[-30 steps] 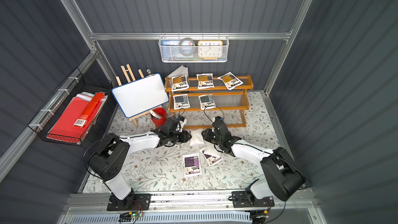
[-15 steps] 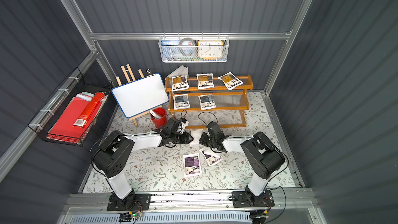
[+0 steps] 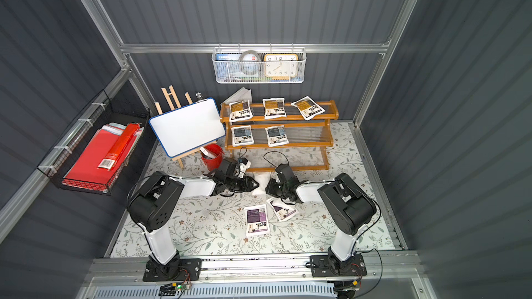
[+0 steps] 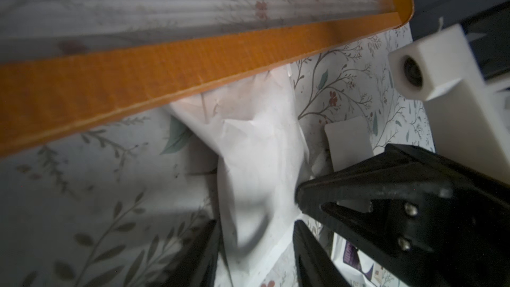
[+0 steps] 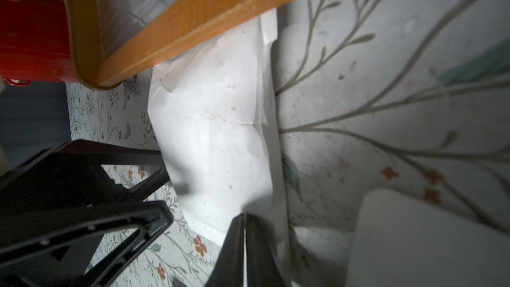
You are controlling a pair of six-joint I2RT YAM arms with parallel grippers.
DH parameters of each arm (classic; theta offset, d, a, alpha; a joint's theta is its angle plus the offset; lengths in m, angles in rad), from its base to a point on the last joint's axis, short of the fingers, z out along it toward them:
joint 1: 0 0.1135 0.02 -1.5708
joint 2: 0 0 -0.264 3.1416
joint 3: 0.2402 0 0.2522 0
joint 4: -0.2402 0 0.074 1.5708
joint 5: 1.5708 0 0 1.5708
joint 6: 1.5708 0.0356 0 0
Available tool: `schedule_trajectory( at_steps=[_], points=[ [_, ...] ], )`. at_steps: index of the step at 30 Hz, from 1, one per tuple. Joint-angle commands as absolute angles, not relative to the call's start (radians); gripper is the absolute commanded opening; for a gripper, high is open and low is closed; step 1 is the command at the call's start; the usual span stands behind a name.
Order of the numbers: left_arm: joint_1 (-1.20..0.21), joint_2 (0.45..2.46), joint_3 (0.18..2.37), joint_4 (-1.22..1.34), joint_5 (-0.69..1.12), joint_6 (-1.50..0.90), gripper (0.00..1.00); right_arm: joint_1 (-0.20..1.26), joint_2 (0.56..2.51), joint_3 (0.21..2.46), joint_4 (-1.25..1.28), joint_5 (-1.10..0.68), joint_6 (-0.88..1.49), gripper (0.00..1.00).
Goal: Place the bagged coffee beans on the shelf by color
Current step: Adjust the bagged coffee beans at the center of the board.
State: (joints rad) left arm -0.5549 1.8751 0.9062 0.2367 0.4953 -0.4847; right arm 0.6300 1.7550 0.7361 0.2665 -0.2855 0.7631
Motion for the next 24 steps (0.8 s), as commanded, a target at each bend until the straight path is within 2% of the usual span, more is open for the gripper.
schedule_trajectory(
  at_steps=[1, 3, 5, 8, 9, 12, 17, 21, 24],
  points=[
    [-0.555, 1.946, 0.905, 0.211, 0.551, -0.465, 0.48, 0.633, 1.781, 0.739, 0.228, -0.291, 0.739, 0.09],
    [-0.555, 1.966, 0.916, 0.213, 0.563, -0.460, 0.46, 0.633, 1.781, 0.740, 0.225, -0.290, 0.734, 0.10],
    [-0.555, 1.981, 0.927, 0.205, 0.568, -0.460, 0.41, 0.633, 1.779, 0.741, 0.220, -0.289, 0.731, 0.09],
    [-0.555, 1.988, 0.938, 0.181, 0.565, -0.448, 0.09, 0.633, 1.753, 0.736, 0.216, -0.276, 0.726, 0.09],
    [-0.555, 1.981, 0.940, 0.169, 0.551, -0.443, 0.02, 0.633, 1.740, 0.733, 0.219, -0.275, 0.720, 0.09],
    [-0.555, 1.925, 0.936, 0.137, 0.486, -0.438, 0.00, 0.634, 1.697, 0.730, 0.215, -0.267, 0.707, 0.11],
    [-0.555, 1.787, 0.951, 0.034, 0.447, -0.432, 0.00, 0.633, 1.613, 0.745, 0.189, -0.206, 0.685, 0.26],
    [-0.520, 1.735, 1.000, -0.074, 0.550, -0.434, 0.00, 0.634, 1.535, 0.780, 0.134, -0.131, 0.652, 0.36],
    [-0.456, 1.734, 1.000, -0.099, 0.713, -0.528, 0.00, 0.631, 1.484, 0.802, 0.119, -0.092, 0.635, 0.43]
  ],
)
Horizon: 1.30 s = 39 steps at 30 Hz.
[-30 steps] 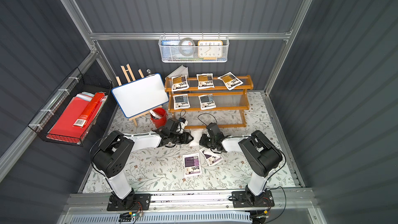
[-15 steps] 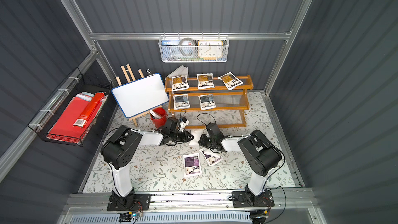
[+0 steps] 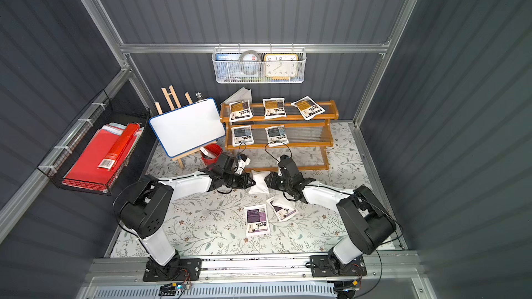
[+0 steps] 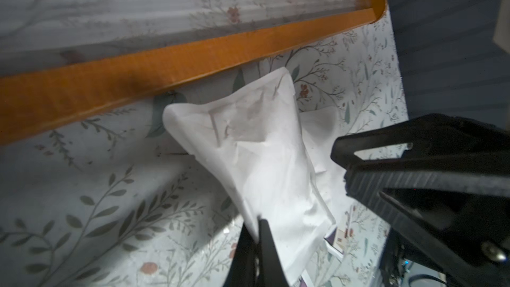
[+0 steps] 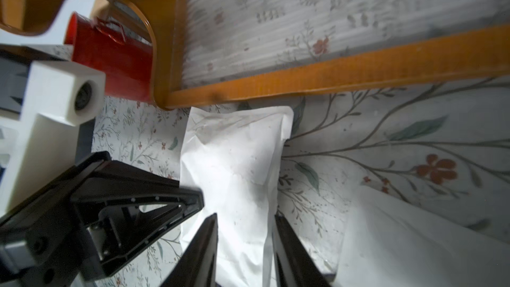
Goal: Place the bagged coffee beans on the shelf by color
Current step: Adjust the bagged coffee beans at the center of the board.
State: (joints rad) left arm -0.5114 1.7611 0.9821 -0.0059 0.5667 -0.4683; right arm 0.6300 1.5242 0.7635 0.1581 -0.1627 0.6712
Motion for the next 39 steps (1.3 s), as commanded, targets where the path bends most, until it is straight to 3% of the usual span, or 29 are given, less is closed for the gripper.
schedule_trajectory(
  at_steps=[1, 9, 15, 23, 33, 39],
  points=[
    [-0.445, 1.735, 0.994, -0.097, 0.756, -0.562, 0.00, 0.632, 1.472, 0.811, 0.108, -0.088, 0.627, 0.45],
    [-0.433, 1.695, 0.957, 0.035, 0.961, -0.823, 0.00, 0.630, 1.397, 0.805, 0.107, -0.141, 0.675, 0.54],
    [-0.401, 1.668, 0.891, 0.219, 0.996, -1.109, 0.00, 0.630, 1.406, 0.806, 0.074, -0.226, 0.675, 0.62],
    [-0.386, 1.679, 0.865, 0.313, 1.000, -1.279, 0.00, 0.630, 1.397, 0.792, 0.083, -0.200, 0.696, 0.62],
    [-0.387, 1.682, 0.844, 0.313, 0.984, -1.302, 0.00, 0.631, 1.402, 0.787, 0.129, -0.311, 0.730, 0.62],
    [-0.386, 1.693, 0.846, 0.314, 0.975, -1.292, 0.00, 0.631, 1.397, 0.784, 0.138, -0.340, 0.722, 0.56]
  ],
)
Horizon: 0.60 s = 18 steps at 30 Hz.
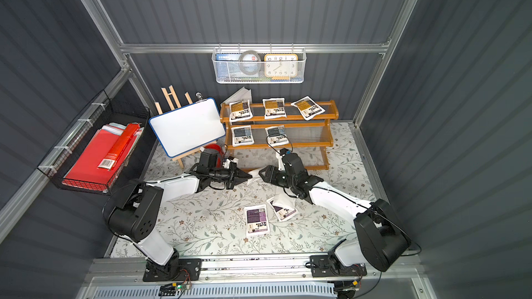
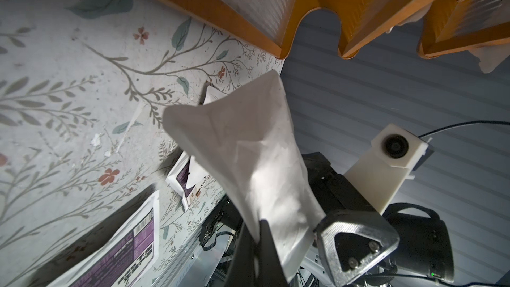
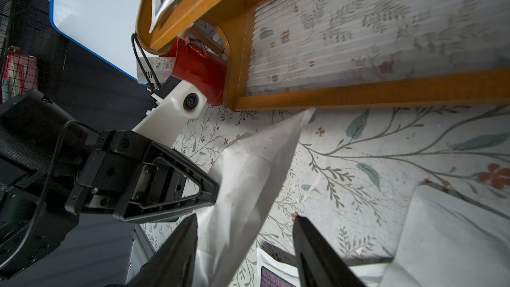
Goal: Place the bagged coffee beans on the shelf by color
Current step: Adjust the bagged coffee beans at the center of the board.
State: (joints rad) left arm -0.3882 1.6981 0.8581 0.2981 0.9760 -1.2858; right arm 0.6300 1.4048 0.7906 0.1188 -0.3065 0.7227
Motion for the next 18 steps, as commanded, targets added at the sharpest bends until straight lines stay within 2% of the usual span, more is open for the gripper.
schedule_trajectory(
  at_steps=[1, 5, 11, 12, 14, 15, 16, 17, 18],
  points=[
    [-0.387, 1.694, 0.846, 0.313, 0.973, -1.288, 0.00, 0.631, 1.402, 0.787, 0.140, -0.352, 0.718, 0.53],
    [-0.387, 1.694, 0.842, 0.317, 0.964, -1.282, 0.00, 0.633, 1.427, 0.802, 0.145, -0.376, 0.713, 0.37],
    [-0.386, 1.694, 0.840, 0.343, 0.950, -1.285, 0.00, 0.635, 1.457, 0.822, 0.144, -0.398, 0.707, 0.04],
    [-0.387, 1.692, 0.843, 0.344, 0.947, -1.281, 0.03, 0.635, 1.454, 0.824, 0.140, -0.390, 0.704, 0.00],
    [-0.386, 1.683, 0.854, 0.340, 0.940, -1.261, 0.08, 0.635, 1.447, 0.829, 0.116, -0.370, 0.683, 0.00],
    [-0.385, 1.677, 0.868, 0.314, 0.934, -1.231, 0.13, 0.635, 1.440, 0.839, 0.087, -0.349, 0.663, 0.00],
    [-0.385, 1.673, 0.884, 0.279, 0.925, -1.202, 0.27, 0.635, 1.435, 0.850, 0.054, -0.329, 0.642, 0.00],
    [-0.383, 1.666, 0.897, 0.247, 0.911, -1.176, 0.45, 0.634, 1.429, 0.865, 0.010, -0.302, 0.611, 0.00],
    [-0.378, 1.656, 0.904, 0.216, 0.889, -1.153, 0.56, 0.635, 1.423, 0.883, -0.037, -0.270, 0.573, 0.00]
  ],
)
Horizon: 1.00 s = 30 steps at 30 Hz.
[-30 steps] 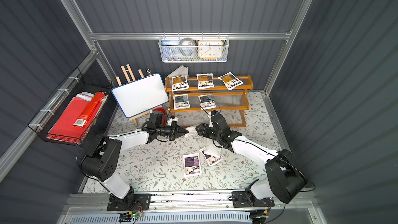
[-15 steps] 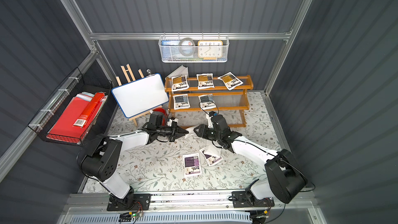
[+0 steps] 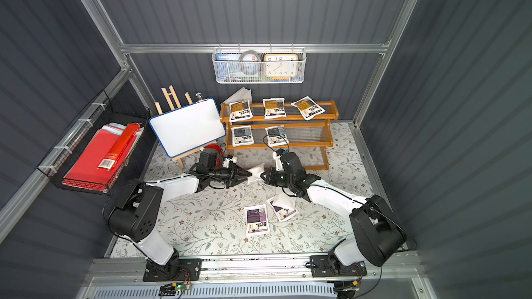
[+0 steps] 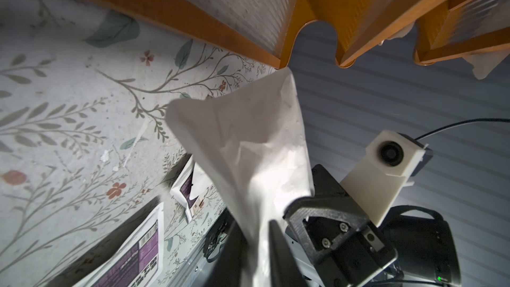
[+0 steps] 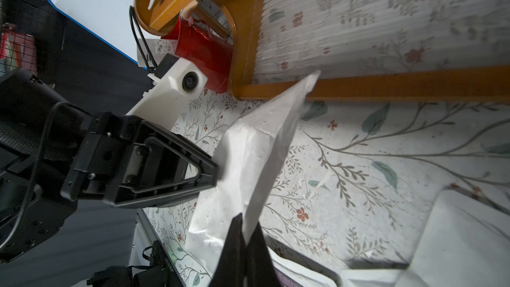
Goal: Place the bagged coffee beans on the shelf by color
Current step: Adjust the bagged coffee beans at the center of the board.
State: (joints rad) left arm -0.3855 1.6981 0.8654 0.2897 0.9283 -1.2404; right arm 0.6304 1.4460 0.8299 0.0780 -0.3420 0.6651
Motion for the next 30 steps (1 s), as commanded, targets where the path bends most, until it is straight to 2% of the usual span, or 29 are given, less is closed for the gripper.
schedule_trajectory(
  at_steps=[1, 4, 8, 18, 25, 26, 30],
  points=[
    [-0.371, 1.648, 0.906, 0.188, 0.869, -1.137, 0.60, 0.634, 1.419, 0.898, -0.091, -0.218, 0.542, 0.00],
    [-0.339, 1.627, 0.909, 0.091, 0.806, -1.092, 0.63, 0.636, 1.410, 0.948, -0.233, -0.116, 0.432, 0.00],
    [-0.317, 1.621, 0.896, 0.090, 0.799, -1.095, 0.65, 0.655, 1.407, 0.994, -0.372, 0.036, 0.308, 0.00],
    [-0.318, 1.634, 0.898, 0.080, 0.775, -1.097, 0.66, 0.881, 1.596, 1.112, -0.673, 0.632, 0.144, 0.00],
    [-0.315, 1.634, 0.876, 0.087, 0.763, -1.107, 0.66, 1.033, 1.781, 1.185, -0.713, 0.767, 0.104, 0.00],
    [-0.316, 1.632, 0.874, 0.083, 0.760, -1.103, 0.67, 1.055, 1.802, 1.199, -0.709, 0.769, 0.100, 0.02],
    [-0.310, 1.631, 0.874, 0.053, 0.748, -1.079, 0.67, 1.124, 1.862, 1.255, -0.699, 0.751, 0.101, 0.24]
  ],
)
